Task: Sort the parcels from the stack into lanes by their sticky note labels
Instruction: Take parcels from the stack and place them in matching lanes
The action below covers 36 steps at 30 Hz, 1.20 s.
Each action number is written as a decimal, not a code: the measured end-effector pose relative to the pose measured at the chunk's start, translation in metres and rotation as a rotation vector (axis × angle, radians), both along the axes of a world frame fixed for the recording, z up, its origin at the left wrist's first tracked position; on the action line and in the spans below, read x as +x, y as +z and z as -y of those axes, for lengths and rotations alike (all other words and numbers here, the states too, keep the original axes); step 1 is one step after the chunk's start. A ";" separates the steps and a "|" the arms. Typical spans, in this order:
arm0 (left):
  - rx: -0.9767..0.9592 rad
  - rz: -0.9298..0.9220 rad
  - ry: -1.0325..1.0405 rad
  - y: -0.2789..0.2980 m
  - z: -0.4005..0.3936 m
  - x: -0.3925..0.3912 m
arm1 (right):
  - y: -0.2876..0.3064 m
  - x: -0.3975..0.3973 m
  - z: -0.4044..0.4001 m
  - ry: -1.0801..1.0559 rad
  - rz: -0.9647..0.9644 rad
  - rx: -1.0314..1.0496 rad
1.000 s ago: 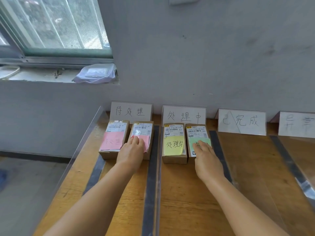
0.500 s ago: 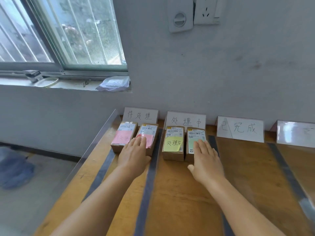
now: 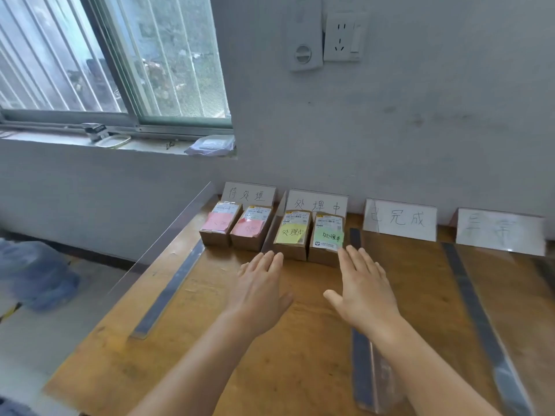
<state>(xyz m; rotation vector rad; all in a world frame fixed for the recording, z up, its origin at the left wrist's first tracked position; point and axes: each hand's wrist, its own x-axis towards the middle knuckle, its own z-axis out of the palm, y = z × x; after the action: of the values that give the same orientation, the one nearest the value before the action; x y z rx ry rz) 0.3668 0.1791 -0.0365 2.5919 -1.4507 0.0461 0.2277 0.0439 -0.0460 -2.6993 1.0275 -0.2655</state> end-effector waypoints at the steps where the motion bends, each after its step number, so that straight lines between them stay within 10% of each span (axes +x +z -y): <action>1: -0.006 -0.005 -0.009 0.001 -0.004 -0.009 | 0.001 -0.007 -0.005 -0.005 0.007 0.003; 36: -0.285 -0.123 -0.418 0.052 -0.050 -0.380 | 0.069 -0.417 -0.120 -0.393 0.056 -0.085</action>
<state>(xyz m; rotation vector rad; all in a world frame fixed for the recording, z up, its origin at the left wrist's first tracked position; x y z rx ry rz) -0.0132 0.2294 0.0150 1.9957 -1.7604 0.0363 -0.1898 0.1636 0.0226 -2.5230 1.5559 -0.4598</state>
